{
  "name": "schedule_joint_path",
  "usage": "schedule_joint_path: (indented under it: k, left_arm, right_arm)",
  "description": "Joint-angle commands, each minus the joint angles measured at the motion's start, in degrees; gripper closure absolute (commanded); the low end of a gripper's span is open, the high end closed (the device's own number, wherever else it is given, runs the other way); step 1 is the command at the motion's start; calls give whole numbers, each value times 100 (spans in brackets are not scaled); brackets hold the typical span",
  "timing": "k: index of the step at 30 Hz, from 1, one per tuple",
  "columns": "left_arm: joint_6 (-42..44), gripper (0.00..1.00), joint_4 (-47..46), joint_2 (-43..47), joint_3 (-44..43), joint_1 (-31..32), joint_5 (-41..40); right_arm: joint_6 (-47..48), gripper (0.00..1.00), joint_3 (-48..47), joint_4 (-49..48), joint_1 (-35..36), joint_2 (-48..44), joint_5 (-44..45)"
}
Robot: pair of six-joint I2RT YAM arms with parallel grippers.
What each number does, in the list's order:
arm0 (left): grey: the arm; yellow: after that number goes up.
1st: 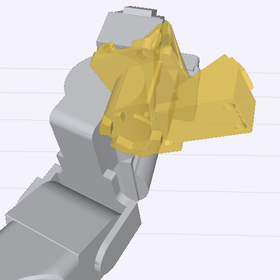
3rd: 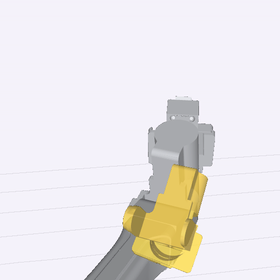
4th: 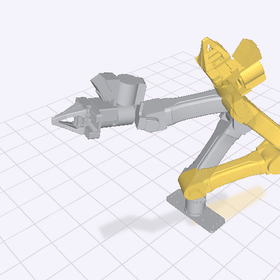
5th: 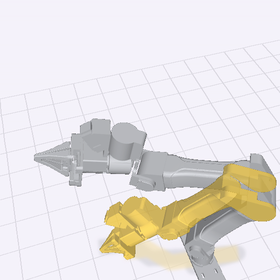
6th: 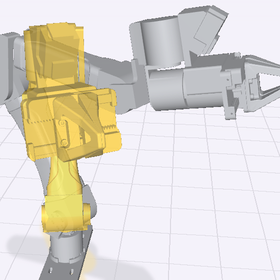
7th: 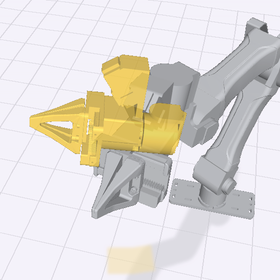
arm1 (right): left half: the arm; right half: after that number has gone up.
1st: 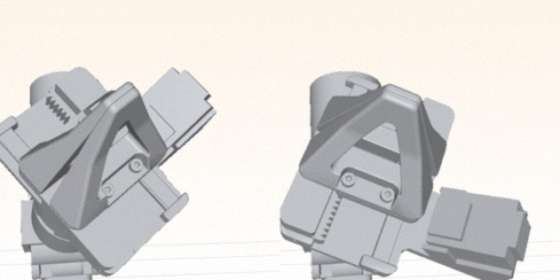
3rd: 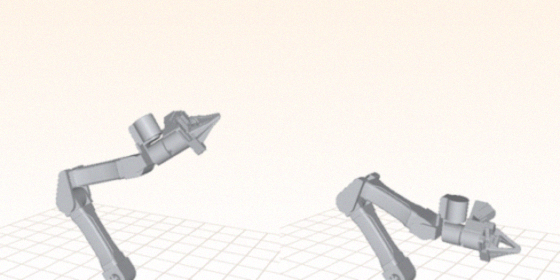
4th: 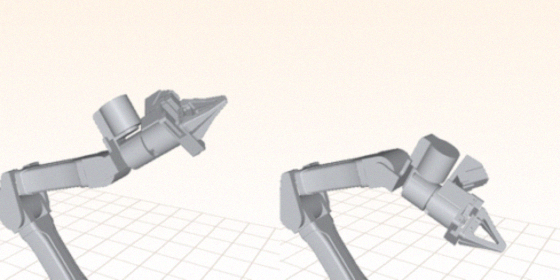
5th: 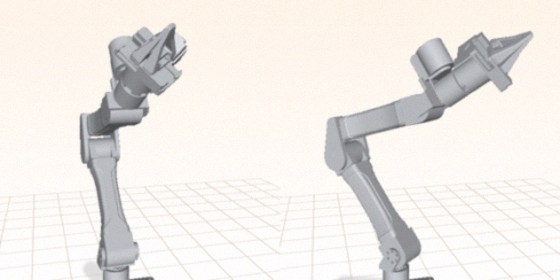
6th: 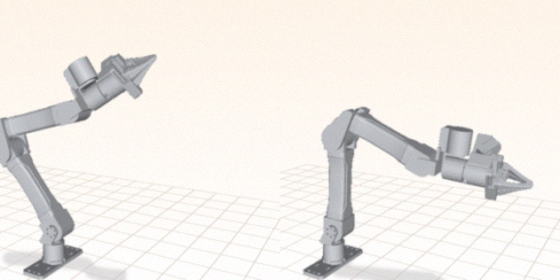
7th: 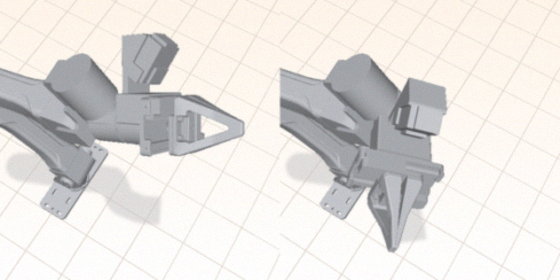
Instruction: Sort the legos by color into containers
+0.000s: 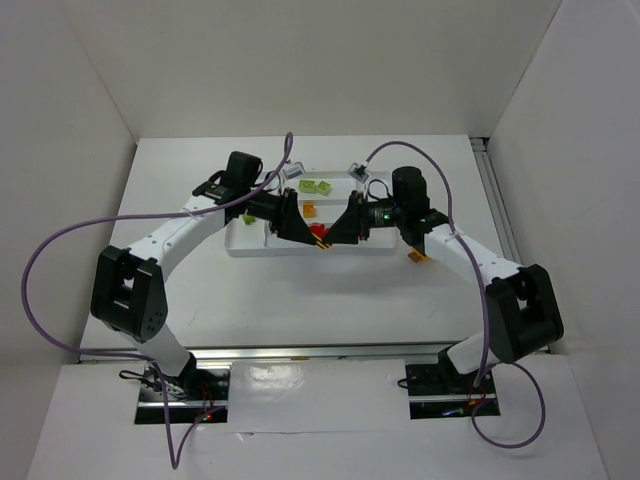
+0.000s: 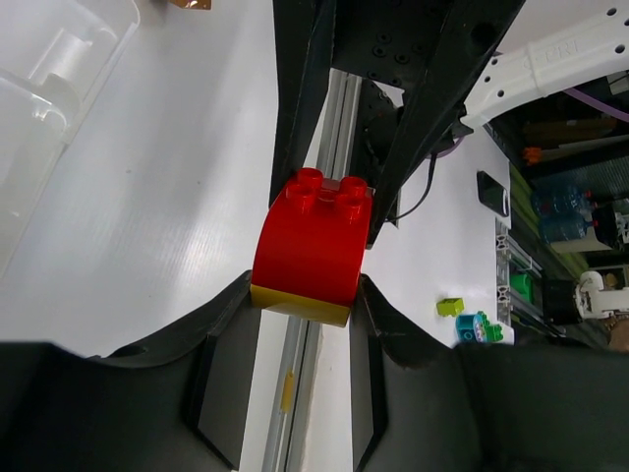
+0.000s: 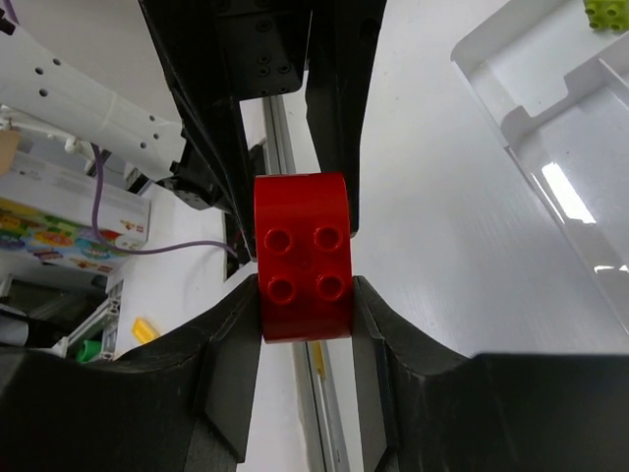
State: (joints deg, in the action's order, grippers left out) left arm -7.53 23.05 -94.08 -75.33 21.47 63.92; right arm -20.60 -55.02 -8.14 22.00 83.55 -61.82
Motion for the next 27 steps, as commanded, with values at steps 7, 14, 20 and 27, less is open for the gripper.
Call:
schedule_joint_path:
  k: [7, 14, 20, 27]
  left_arm:
    - [226, 100, -55, 180, 229, -81, 15]
    - [112, 100, -107, 118, 291, -82, -169]
    - [-3, 100, -248, 118, 396, -82, -222]
    - [-600, 100, -126, 118, 256, -144, -1660]
  right_arm:
    - [-611, 89, 466, -987, -372, -700, 865]
    - [-814, 89, 598, -1172, -494, -805, 1067]
    - [-1403, 89, 852, -1945, -661, -858, 953]
    - [-927, 88, -306, 1540, -540, -446, 5164]
